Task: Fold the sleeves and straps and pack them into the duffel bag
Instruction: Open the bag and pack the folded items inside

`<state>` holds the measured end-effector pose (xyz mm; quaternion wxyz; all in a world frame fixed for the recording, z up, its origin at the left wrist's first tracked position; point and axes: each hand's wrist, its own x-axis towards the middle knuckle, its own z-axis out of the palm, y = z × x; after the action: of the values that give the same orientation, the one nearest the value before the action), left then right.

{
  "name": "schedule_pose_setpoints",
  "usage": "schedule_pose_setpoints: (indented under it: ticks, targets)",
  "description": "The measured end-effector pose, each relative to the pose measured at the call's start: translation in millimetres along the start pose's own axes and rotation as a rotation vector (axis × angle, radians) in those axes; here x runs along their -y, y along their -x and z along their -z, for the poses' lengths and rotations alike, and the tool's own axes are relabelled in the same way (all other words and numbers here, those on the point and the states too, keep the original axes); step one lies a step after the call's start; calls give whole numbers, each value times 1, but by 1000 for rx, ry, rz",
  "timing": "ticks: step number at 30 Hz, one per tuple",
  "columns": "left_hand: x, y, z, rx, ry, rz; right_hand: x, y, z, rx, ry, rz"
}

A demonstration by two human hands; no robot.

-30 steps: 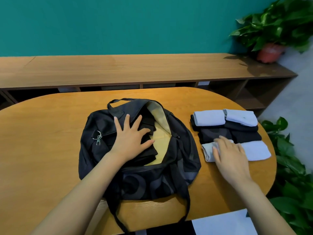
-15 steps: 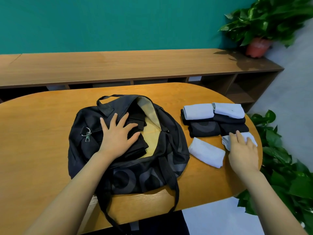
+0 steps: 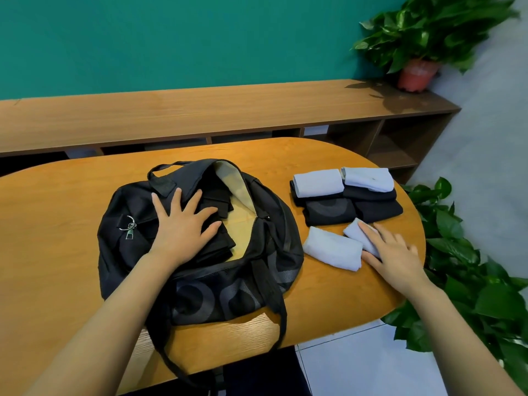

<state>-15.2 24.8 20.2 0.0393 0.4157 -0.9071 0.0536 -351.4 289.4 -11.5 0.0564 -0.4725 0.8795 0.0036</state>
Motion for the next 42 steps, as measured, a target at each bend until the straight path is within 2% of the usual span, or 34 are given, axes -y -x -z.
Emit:
schedule_pose_setpoints:
  ticks: [5,8,9,11,14,18,20,22,24,26,29,32,35,38,42]
  targets:
    - [-2,2,0,8,4,7,4,-5,9,-314,-73,-33]
    - [-2,2,-1,-6,3,2,33,-1,26,-519,-55,95]
    - [-2,2,0,-7,3,1,46,2,28,-522,-26,160]
    - [-3,2,1,-1,8,2,66,10,20,-396,63,260]
    - [-4,2,4,5,-29,-11,71,14,-1,-214,82,253]
    - [-2,4,10,-138,-32,-227,68,11,-6,-104,96,247]
    - [-4,6,12,-86,5,-299,67,10,-7,-108,106,259]
    - [1,10,9,25,24,-263,72,11,-1,-135,91,231]
    - [10,16,1,52,61,-252,82,13,10,-168,23,151]
    - [15,19,-2,31,95,-266,100,14,28,-238,-154,82]
    - [17,19,-4,38,107,-277,149,12,64,-339,-494,115]
    - [14,21,-3,51,118,-274,204,5,90,-392,-618,163]
    - [15,22,-2,41,137,-266,254,-11,89,-440,-445,81]
    - [15,23,-1,33,161,-253,288,-21,57,-301,-151,9]
    - [13,25,-3,-12,222,-174,292,-24,19,-219,-17,-70]
